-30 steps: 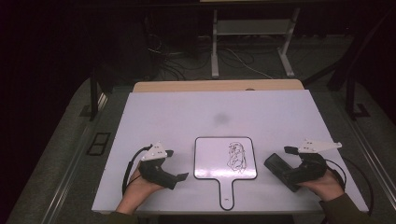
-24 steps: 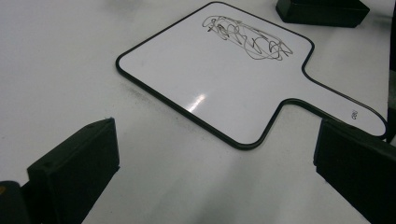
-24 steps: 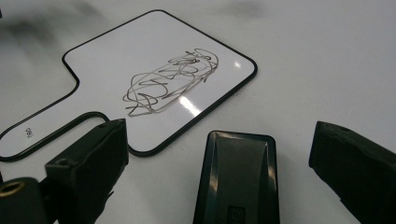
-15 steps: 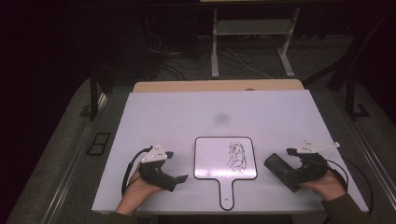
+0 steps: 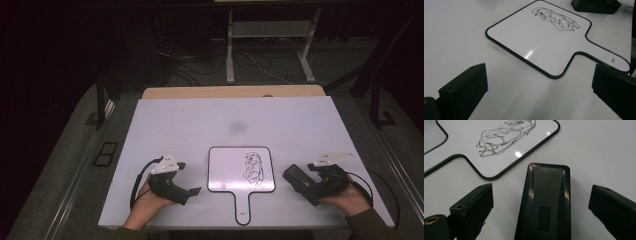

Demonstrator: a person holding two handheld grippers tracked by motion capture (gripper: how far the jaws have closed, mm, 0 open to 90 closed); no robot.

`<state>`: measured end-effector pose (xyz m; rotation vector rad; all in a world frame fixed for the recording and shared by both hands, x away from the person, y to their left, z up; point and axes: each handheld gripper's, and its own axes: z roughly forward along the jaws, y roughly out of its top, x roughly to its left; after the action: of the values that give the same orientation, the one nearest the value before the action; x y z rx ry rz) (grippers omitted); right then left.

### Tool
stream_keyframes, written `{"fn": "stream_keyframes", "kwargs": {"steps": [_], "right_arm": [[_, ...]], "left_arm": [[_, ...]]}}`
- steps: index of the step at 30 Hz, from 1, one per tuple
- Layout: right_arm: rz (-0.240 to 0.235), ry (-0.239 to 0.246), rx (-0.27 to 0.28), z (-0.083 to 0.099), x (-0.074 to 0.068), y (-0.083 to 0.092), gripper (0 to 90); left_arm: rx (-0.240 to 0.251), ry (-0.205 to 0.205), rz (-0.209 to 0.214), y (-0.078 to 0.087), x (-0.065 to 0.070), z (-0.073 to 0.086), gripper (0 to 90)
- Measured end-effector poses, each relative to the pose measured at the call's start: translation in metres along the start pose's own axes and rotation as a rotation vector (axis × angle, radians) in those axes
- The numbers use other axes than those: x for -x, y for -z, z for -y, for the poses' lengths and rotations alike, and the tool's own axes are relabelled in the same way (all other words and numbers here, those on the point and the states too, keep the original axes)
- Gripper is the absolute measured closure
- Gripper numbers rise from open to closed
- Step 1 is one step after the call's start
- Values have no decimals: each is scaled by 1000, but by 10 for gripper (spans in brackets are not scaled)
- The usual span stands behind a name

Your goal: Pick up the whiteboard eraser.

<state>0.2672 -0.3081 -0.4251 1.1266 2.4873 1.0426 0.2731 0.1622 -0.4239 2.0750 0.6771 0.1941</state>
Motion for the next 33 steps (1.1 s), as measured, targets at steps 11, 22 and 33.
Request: {"fn": "stream_keyframes", "kwargs": {"steps": [11,22,33], "right_arm": [[20,35,-80,4,0,-7,131],[30,54,-131,11,1,-7,281],[32,58,-151,10,1,-10,335]], "left_arm": [[-3,1,0,0,-1,1,0],[-3,10,0,0,-1,3,0],[-12,3,4,0,-1,3,0]]}}
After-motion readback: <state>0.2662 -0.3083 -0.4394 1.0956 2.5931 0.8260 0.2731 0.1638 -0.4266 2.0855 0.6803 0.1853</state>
